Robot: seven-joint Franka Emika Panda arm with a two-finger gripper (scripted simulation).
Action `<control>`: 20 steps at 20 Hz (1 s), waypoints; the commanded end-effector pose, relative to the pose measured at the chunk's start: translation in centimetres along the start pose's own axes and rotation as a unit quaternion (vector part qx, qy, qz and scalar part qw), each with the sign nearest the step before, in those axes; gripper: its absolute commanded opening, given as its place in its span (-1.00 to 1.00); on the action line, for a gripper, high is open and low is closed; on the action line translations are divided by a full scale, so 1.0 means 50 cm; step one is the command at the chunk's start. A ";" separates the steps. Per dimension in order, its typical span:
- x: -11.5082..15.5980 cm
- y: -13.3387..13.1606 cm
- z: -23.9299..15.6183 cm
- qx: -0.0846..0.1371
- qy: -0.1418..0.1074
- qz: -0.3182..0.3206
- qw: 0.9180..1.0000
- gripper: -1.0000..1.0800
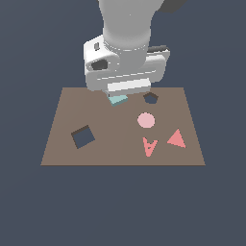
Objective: Insert a designated object into the corresponding slot on a board.
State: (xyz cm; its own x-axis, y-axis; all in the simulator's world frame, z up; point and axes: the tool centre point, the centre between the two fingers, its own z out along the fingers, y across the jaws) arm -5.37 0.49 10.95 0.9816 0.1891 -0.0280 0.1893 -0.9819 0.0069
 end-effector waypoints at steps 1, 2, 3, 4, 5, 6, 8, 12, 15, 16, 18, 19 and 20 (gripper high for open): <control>-0.021 0.005 0.024 0.000 0.003 -0.028 1.000 0.92; -0.028 0.007 0.033 0.000 0.004 -0.040 0.999 0.92; -0.036 0.010 0.042 0.001 0.005 -0.050 0.999 0.92; -0.043 0.012 0.051 0.001 0.006 -0.060 0.998 0.92; -0.049 0.014 0.059 0.001 0.007 -0.070 0.998 0.92; -0.055 0.017 0.067 0.001 0.008 -0.079 0.997 0.92; -0.065 0.022 0.080 0.001 0.010 -0.094 0.995 0.92; -0.080 0.030 0.102 0.001 0.012 -0.119 0.993 0.92; -0.087 0.035 0.113 0.001 0.014 -0.131 0.991 0.92; -0.088 0.036 0.116 0.002 0.014 -0.134 0.991 0.92; -0.090 0.038 0.120 0.002 0.014 -0.138 0.990 0.92; -0.091 0.039 0.121 0.002 0.014 -0.139 0.990 0.92; -0.091 0.039 0.122 0.002 0.014 -0.140 0.990 0.92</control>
State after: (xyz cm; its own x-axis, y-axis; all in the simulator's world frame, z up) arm -9.59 -2.32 5.11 0.8934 0.4493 -0.0010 0.4493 -0.8934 -0.0004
